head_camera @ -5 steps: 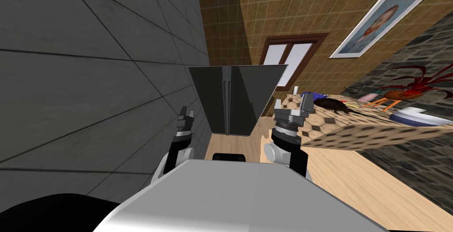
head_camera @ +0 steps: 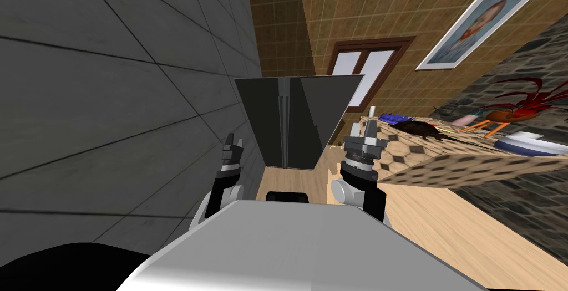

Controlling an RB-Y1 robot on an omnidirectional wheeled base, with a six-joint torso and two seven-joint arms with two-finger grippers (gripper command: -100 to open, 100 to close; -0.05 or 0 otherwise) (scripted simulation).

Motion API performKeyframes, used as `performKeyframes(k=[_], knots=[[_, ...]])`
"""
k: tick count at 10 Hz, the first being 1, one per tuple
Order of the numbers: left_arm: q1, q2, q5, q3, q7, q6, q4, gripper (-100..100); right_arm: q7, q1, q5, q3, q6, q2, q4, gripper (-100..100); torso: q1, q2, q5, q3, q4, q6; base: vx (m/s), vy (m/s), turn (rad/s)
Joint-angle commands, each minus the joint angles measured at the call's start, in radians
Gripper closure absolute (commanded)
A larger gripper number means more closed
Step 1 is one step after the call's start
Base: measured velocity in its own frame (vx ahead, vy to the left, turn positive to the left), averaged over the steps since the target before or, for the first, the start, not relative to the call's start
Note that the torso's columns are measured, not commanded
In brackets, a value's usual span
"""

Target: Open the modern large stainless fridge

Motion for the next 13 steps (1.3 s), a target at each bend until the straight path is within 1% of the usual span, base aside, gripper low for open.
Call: performKeyframes(k=[1, 4, 5, 6, 7, 8, 9, 10, 11, 12, 13], knots=[[0.0, 0.0, 0.0, 0.0, 0.0, 0.0, 0.0, 0, 0.0, 0.0, 0.0, 0.0, 0.0, 0.0, 0.0, 0, 0.0, 0.074, 0.0, -0.147, 0.074, 0.0, 0.0, 0.0, 0.0], [0.0, 0.0, 0.0, 0.0, 0.0, 0.0, 0.0, 0, 0.0, 0.0, 0.0, 0.0, 0.0, 0.0, 0.0, 0, 0.0, 0.296, 0.0, -0.59, 0.295, 0.0, 0.0, 0.0, 0.0], [-0.034, 0.035, -0.005, 0.02, 0.003, 0.05, 0.002, -100, 0.0, 0.0, 0.0, 0.0, 0.0, 0.0, 0.0, 0, 0.0, 0.369, 0.0, -0.738, 0.369, 0.0, 0.029, -0.02, 0.11], [-0.034, 0.035, -0.005, 0.02, 0.003, 0.053, 0.002, -100, 0.0, 0.0, 0.0, 0.0, 0.0, 0.0, 0.0, 0, -0.001, 0.402, 0.0, -0.807, 0.402, 0.0, 0.03, -0.031, 0.044], [-0.057, 0.05, -0.009, 0.032, 0.006, 0.088, 0.004, -100, 0.0, 0.0, 0.0, 0.0, 0.0, 0.0, 0.0, 0, -0.001, 0.411, 0.0, -0.827, 0.411, 0.0, 0.033, -0.027, 0.049], [-0.085, 0.065, -0.013, 0.048, 0.009, 0.12, 0.005, -100, 0.0, 0.0, 0.0, 0.0, 0.0, 0.0, 0.0, 0, 0.0, 0.414, 0.0, -0.831, 0.414, 0.0, 0.041, -0.047, 0.095], [-0.085, 0.065, -0.013, 0.048, 0.009, 0.13, 0.005, -100, 0.0, 0.0, 0.0, 0.0, 0.0, 0.0, 0.0, 0, -0.001, 0.415, 0.0, -0.832, 0.415, 0.0, 0.034, -0.034, 0.041], [-0.119, 0.08, -0.017, 0.066, 0.013, 0.17, 0.007, -100, 0.0, 0.0, 0.0, 0.0, 0.0, 0.0, 0.0, 0, 0.0, 0.416, 0.0, -0.831, 0.416, 0.0, 0.038, -0.031, 0.07], [-0.119, 0.08, -0.017, 0.066, 0.013, 0.179, 0.007, -100, 0.0, 0.0, 0.0, 0.0, 0.0, 0.0, 0.0, 0, 0.0, 0.416, 0.0, -0.831, 0.416, 0.0, 0.036, -0.024, 0.049], [-0.159, 0.093, -0.023, 0.087, 0.018, 0.223, 0.009, -100, 0.0, 0.0, 0.0, 0.0, 0.0, 0.0, 0.0, 0, 0.001, 0.416, 0.0, -0.831, 0.416, 0.0, 0.051, -0.041, 0.101], [-0.159, 0.093, -0.023, 0.087, 0.018, 0.235, 0.009, -100, 0.0, 0.0, 0.0, 0.0, 0.0, 0.0, 0.0, 0, 0.0, 0.415, 0.0, -0.832, 0.416, 0.0, 0.039, -0.038, 0.057]])
